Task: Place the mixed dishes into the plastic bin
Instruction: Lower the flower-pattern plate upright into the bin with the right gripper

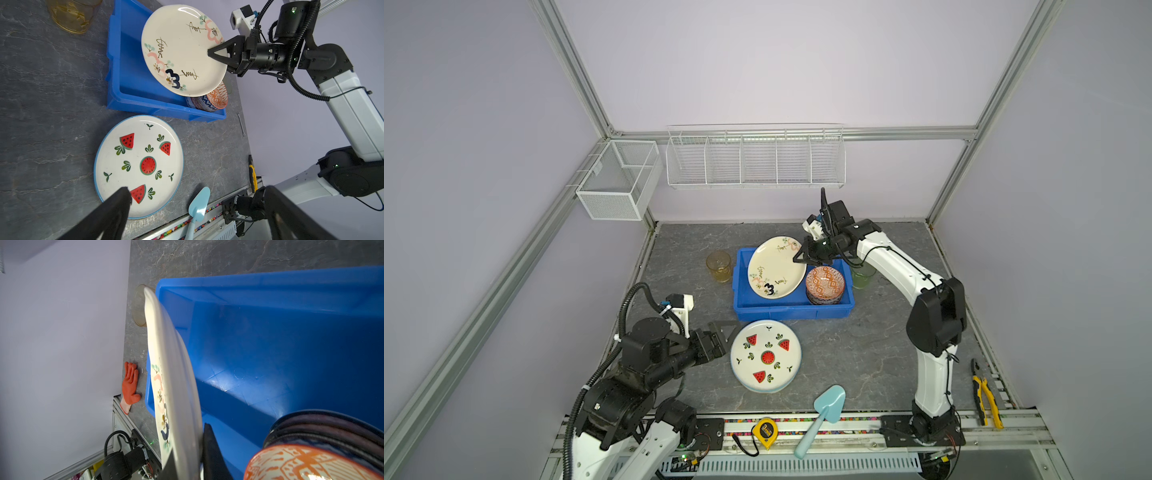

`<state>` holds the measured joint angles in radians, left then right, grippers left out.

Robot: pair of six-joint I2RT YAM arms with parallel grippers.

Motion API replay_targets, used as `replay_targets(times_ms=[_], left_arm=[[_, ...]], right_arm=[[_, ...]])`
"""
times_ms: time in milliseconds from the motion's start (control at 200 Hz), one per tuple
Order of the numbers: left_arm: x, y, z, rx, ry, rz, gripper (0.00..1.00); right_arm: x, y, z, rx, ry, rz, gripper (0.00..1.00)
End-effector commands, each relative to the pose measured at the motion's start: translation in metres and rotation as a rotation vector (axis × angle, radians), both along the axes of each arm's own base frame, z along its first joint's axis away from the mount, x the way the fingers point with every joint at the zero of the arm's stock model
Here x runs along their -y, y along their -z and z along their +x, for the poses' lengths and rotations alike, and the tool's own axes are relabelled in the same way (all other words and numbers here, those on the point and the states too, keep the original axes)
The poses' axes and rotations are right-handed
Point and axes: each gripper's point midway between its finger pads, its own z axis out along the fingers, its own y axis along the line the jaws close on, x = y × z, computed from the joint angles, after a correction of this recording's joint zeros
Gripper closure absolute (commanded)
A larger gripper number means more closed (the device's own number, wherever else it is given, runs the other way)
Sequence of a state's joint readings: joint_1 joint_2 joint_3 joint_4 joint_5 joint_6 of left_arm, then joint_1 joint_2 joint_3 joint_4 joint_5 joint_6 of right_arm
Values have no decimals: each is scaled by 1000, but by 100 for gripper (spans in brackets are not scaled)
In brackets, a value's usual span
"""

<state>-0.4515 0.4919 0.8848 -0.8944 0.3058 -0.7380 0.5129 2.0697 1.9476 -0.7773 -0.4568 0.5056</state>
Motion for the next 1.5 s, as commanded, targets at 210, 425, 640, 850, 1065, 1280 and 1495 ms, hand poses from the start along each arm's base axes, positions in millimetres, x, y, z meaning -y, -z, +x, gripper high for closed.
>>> replay_targets(times_ms=[210,425,640,850,1065,1280,1495], left_arm=[[9,-1,22,14,31,65,0],[18,7,40,1,50,72,1],[25,15,57,-20,77,62,0],[26,20,72,-47,94,47,0],[23,24,73,-48,95,70,0],[21,32,74,-67,92,82,0],[17,44,78,-83,84,125,0]], right_arm=[[-21,0,4,28,-75,-72,93],[-17,20,4,0,-92,-149,93],[-16,25,10,18,-119,-189,94],[-18,34,18,37,-150,-189,93],[-18,47,24,35,-176,-178,94],[-23,51,28,41,-195,-146,93],[-24,59,30,42,-212,-140,94]])
